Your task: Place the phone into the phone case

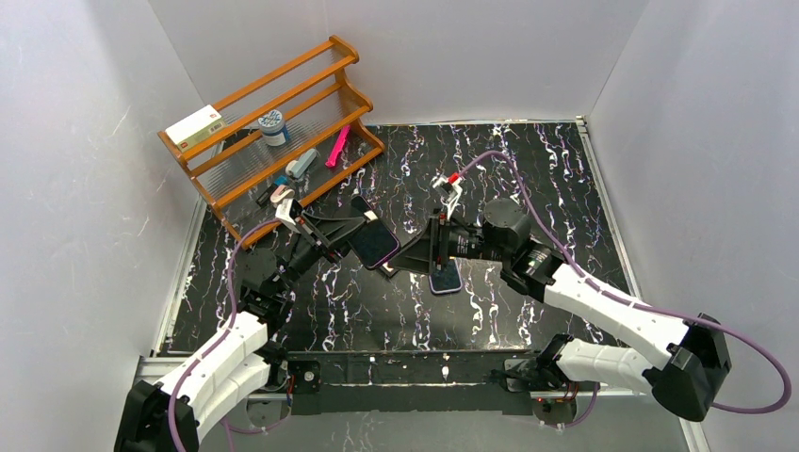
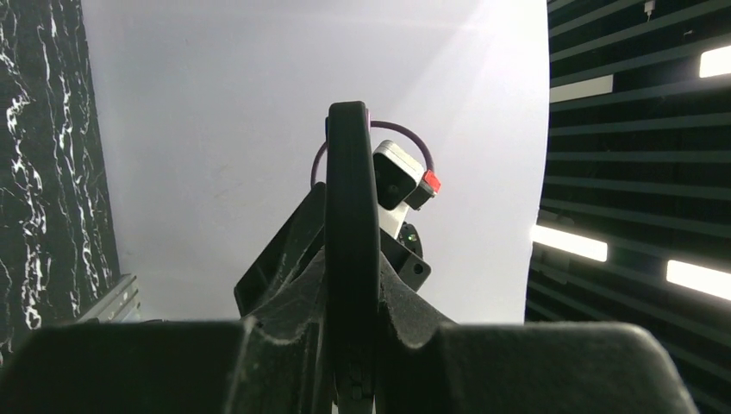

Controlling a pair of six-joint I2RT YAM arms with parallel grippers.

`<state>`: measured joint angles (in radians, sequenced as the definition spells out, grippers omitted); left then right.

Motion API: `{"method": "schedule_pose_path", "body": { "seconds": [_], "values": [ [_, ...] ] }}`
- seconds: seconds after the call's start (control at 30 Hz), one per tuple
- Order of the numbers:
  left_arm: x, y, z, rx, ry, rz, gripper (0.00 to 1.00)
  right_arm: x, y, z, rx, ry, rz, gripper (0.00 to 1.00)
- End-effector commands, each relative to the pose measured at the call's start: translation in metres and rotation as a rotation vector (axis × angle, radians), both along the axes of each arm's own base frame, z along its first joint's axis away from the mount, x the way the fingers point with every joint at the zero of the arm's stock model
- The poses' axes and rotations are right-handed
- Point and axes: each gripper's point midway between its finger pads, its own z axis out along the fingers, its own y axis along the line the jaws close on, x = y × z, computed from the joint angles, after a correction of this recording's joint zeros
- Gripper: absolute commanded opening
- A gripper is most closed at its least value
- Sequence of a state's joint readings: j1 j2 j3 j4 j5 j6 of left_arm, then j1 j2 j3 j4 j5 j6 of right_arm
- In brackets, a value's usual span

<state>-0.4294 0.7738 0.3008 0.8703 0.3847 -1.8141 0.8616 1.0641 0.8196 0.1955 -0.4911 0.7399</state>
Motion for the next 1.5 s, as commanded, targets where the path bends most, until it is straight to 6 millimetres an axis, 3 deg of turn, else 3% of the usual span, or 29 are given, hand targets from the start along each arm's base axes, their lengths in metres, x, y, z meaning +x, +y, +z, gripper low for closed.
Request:
{"method": "schedule_pose_path", "body": {
  "seconds": [0.0, 0.23, 0.7, 1.03, 1.07, 1.3, 1.47],
  "values": [
    [-0.007, 0.005, 0.022, -0.029, -0.107, 0.014, 0.00, -0.011, 0.006, 0.027, 0.127, 0.048, 0.069, 0.69],
    [-0.003, 0.013, 0.026, -0.056, -0.104, 0.070, 0.00, -0.009, 0.016, 0.031, 0.233, 0.177, 0.085, 0.60],
    [0.002, 0.016, 0.019, -0.047, -0.096, 0.104, 0.00, 0.017, 0.025, 0.025, 0.333, 0.345, -0.029, 0.35],
    [0.004, 0.013, 0.017, -0.040, -0.085, 0.093, 0.00, 0.028, 0.043, 0.017, 0.326, 0.379, -0.060, 0.06],
    [0.004, 0.013, 0.018, -0.045, -0.083, 0.090, 0.00, 0.028, 0.044, 0.014, 0.318, 0.369, -0.061, 0.02],
    [0.002, 0.010, 0.022, -0.070, -0.062, 0.057, 0.00, 0.032, 0.046, -0.018, 0.202, 0.301, -0.116, 0.01],
    [0.002, 0.016, 0.042, -0.161, -0.063, 0.056, 0.00, 0.033, 0.055, -0.066, -0.086, 0.209, -0.194, 0.01]
  ]
}}
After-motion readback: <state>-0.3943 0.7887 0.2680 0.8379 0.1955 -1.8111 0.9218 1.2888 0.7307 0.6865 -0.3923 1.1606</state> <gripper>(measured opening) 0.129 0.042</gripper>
